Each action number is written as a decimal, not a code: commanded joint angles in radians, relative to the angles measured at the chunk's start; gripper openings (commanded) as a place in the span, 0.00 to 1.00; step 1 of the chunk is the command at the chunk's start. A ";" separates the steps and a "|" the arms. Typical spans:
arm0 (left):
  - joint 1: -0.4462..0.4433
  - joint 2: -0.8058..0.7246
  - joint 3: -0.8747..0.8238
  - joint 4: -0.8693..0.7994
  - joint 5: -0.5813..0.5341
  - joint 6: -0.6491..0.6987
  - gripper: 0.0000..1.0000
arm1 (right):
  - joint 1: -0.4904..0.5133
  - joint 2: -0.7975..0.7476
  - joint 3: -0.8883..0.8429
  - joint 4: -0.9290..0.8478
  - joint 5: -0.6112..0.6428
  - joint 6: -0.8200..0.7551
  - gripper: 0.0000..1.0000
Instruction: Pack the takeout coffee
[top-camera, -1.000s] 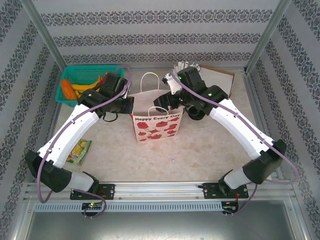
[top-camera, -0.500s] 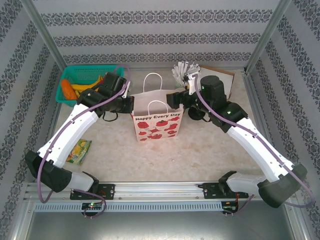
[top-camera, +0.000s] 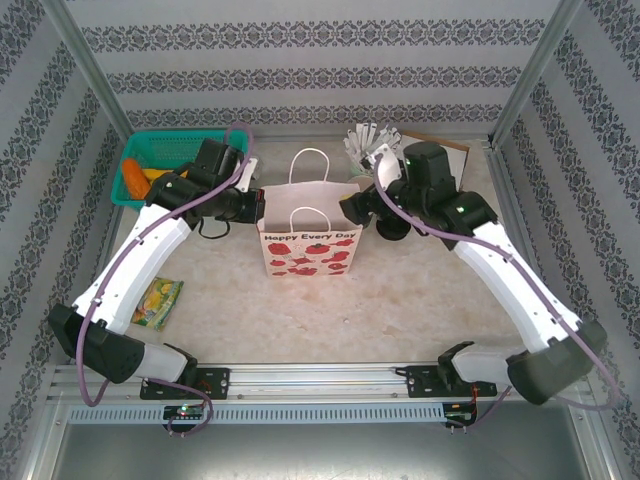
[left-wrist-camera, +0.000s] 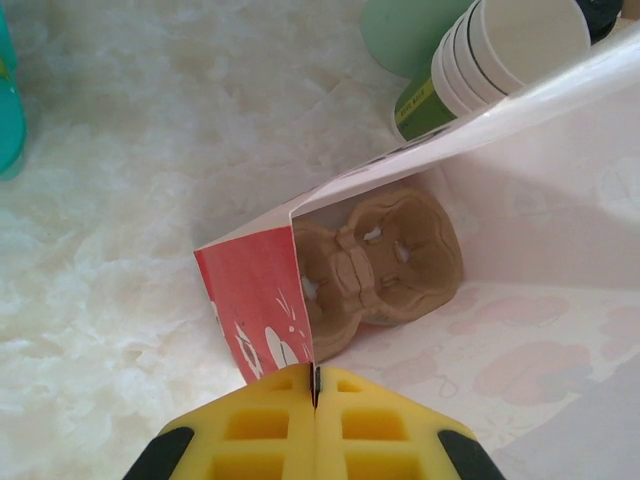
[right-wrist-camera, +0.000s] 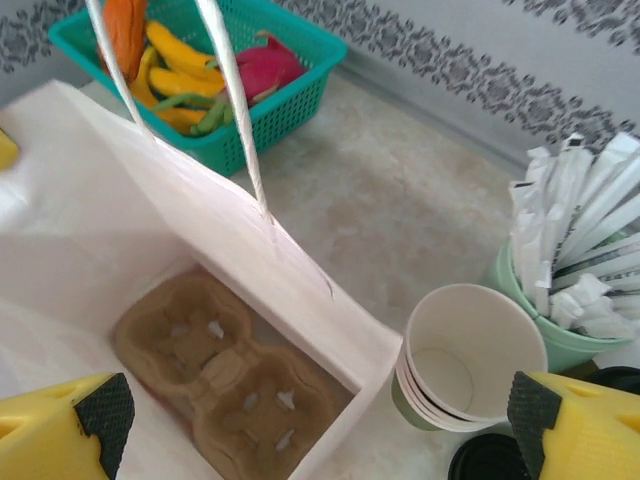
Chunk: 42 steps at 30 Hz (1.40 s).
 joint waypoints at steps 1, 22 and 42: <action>0.011 0.010 0.046 -0.039 0.022 0.055 0.00 | -0.024 0.086 0.103 -0.095 -0.057 -0.100 0.97; 0.041 0.061 0.097 -0.072 0.047 0.066 0.00 | -0.026 0.496 0.506 -0.318 -0.219 -0.418 0.81; 0.082 0.109 0.154 -0.106 0.122 0.023 0.04 | 0.038 0.412 0.428 -0.337 -0.194 -0.413 0.36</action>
